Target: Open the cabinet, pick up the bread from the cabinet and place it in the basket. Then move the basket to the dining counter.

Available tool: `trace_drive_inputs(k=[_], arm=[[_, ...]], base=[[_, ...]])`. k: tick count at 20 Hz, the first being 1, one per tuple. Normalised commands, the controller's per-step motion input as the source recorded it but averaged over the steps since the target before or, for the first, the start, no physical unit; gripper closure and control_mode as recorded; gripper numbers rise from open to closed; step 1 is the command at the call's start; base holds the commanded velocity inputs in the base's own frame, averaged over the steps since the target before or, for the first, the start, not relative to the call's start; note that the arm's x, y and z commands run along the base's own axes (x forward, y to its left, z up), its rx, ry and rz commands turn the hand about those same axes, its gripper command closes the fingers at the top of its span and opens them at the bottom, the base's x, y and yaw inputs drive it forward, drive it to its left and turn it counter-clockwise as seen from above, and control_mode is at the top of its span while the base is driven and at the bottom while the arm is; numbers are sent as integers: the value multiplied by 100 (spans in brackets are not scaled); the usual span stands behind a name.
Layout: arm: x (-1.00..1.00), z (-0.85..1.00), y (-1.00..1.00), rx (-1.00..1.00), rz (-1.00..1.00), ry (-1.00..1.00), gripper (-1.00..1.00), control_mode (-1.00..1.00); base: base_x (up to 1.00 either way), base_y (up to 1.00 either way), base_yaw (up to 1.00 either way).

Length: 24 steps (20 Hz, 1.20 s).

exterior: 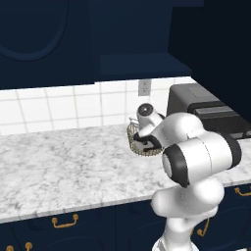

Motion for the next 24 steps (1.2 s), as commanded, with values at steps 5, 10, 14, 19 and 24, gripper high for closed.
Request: trace_drive_inputs(k=[5, 10, 14, 19, 24], arm=[[33, -33, 0, 0, 0, 0, 100, -100], [0, -19, -4, 0, 0, 3, 100, -100], [11, -6, -2, 0, 0, 6, 100, -100], [22, 0, -1, 0, 0, 3, -100, -100], [28, 0, 0, 0, 0, 4, -100, -100]], base=[[0, 0, 0], [0, 0, 0], [0, 0, 0], [0, 0, 0], [0, 0, 0]])
